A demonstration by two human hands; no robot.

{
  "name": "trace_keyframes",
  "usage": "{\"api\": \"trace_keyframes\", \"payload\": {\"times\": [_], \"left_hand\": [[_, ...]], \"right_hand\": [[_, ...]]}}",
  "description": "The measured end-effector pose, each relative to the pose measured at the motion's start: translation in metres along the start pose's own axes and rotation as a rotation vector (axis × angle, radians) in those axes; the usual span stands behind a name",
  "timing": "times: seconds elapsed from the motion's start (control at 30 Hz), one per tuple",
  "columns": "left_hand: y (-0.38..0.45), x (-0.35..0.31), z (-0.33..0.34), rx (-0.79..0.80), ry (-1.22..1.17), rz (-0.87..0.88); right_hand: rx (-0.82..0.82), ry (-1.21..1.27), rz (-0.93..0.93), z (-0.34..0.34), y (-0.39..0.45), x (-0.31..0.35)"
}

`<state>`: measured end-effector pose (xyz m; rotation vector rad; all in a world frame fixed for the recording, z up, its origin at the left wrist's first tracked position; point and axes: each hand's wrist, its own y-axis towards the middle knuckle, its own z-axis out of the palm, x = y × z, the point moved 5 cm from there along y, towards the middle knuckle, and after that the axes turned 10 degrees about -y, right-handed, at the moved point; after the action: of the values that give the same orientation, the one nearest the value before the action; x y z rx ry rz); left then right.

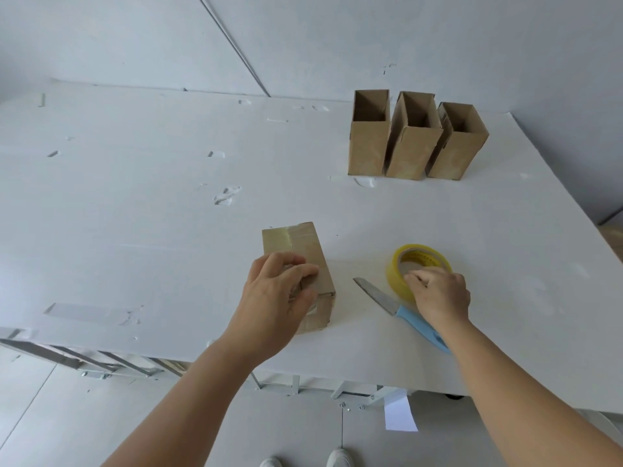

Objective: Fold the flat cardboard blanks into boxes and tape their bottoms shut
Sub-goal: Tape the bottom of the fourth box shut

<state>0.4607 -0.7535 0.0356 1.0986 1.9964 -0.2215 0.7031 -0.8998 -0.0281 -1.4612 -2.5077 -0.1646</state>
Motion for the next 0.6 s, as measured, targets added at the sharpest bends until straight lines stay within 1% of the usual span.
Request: {"api": "trace_keyframes", "payload": {"times": [0.07,0.13,0.2,0.23,0.3,0.37,0.4,0.43,0.5,0.6], "left_hand": [[0.000,0.000,0.000,0.004,0.000,-0.006],[0.000,0.000,0.000,0.004,0.001,-0.010],[0.000,-0.001,0.000,-0.004,0.001,-0.018],[-0.001,-0.002,-0.001,-0.014,-0.004,-0.034],[-0.002,-0.002,-0.001,-0.027,-0.034,-0.087],[-0.002,0.000,-0.002,-0.035,-0.058,-0.152],[-0.003,0.001,-0.003,-0.041,-0.064,-0.178],[-0.003,0.002,-0.004,-0.043,-0.068,-0.201],[-0.005,0.004,-0.006,-0.035,-0.070,-0.231],[-0.006,0.005,-0.008,-0.037,-0.065,-0.224]], "right_hand": [[0.007,-0.020,-0.012,0.000,-0.002,0.001],[0.067,-0.101,-0.020,0.002,-0.001,0.001],[0.085,-0.113,0.009,0.005,-0.001,0.000],[0.050,-0.076,0.032,0.004,-0.002,0.000],[-0.085,0.011,0.034,-0.002,-0.004,0.004],[-0.222,0.102,-0.037,-0.010,-0.008,0.013],[-0.248,0.143,-0.058,-0.013,-0.008,0.017],[-0.242,0.166,-0.054,-0.013,-0.006,0.019],[-0.178,0.175,-0.012,-0.010,-0.002,0.017],[-0.081,0.138,0.037,-0.005,-0.002,0.011]]}}
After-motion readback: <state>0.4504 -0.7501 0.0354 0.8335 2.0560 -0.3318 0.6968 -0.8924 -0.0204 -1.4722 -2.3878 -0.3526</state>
